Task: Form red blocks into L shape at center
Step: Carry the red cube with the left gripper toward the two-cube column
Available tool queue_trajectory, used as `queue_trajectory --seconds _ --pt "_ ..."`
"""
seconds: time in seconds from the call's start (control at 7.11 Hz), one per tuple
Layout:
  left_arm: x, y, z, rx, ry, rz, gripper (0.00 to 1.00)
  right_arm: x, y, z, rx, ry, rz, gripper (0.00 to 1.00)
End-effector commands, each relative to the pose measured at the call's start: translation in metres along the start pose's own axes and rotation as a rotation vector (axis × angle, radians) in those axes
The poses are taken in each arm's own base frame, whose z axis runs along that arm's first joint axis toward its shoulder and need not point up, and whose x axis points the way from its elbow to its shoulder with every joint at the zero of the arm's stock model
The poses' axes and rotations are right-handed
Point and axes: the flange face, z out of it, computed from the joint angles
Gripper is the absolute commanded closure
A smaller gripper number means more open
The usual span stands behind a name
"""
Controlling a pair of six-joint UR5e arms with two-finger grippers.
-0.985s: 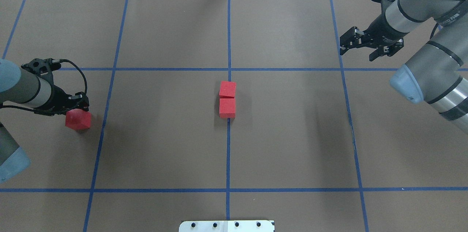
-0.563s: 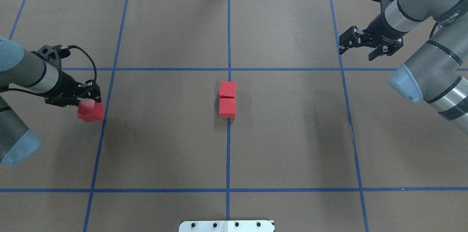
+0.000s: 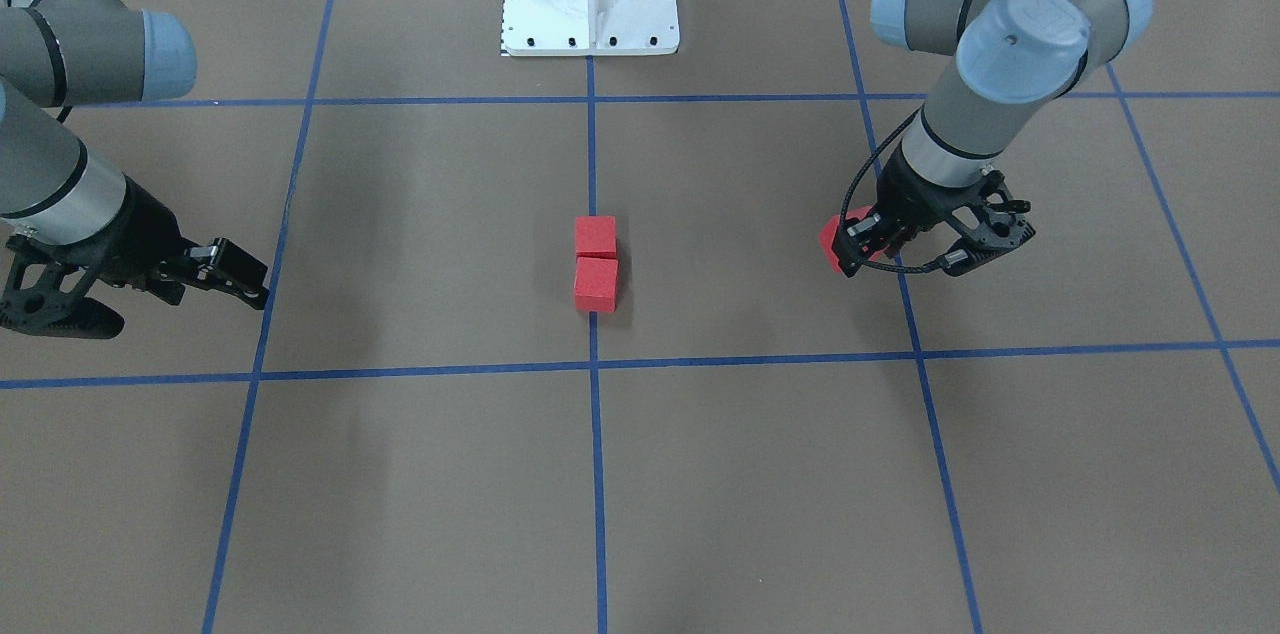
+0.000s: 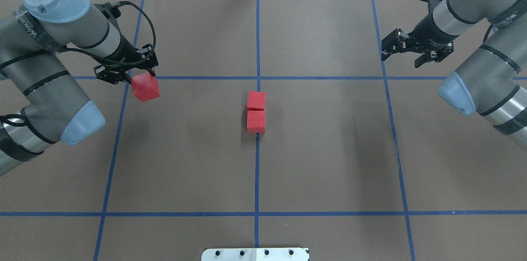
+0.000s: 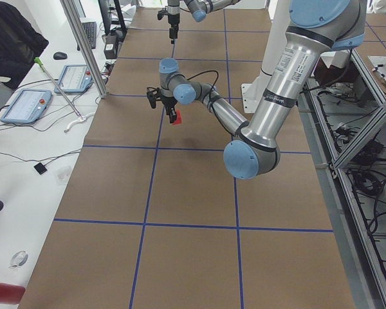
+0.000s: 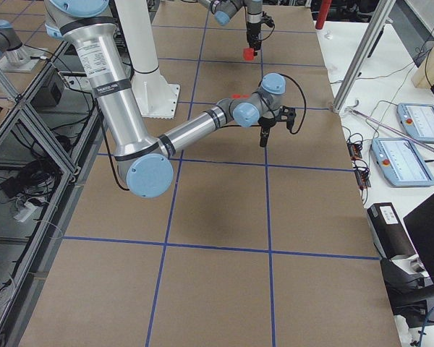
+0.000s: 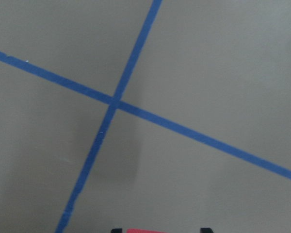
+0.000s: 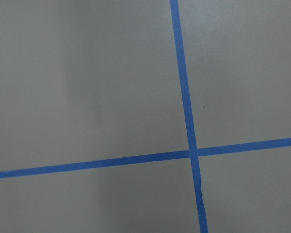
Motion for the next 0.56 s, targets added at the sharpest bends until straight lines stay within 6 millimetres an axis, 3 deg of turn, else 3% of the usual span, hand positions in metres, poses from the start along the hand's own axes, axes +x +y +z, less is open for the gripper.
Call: queue_trajectory --seconds 0.0,0.14,0.28,0.42 --pt "0.049 0.023 0.020 0.018 -0.050 -0.159 1.00 0.001 0.000 0.000 0.002 0.002 0.002 0.01" --pt "0.068 0.025 0.015 0.021 -0.042 -0.264 1.00 0.001 -0.001 0.000 0.015 0.010 0.001 0.01" --pt "0.102 0.016 0.031 0.025 -0.056 -0.450 1.00 0.001 -0.001 -0.001 0.016 0.009 -0.002 0.01" --pt "0.160 0.015 0.049 0.027 -0.094 -0.540 1.00 0.001 -0.001 -0.001 0.018 0.010 -0.002 0.01"
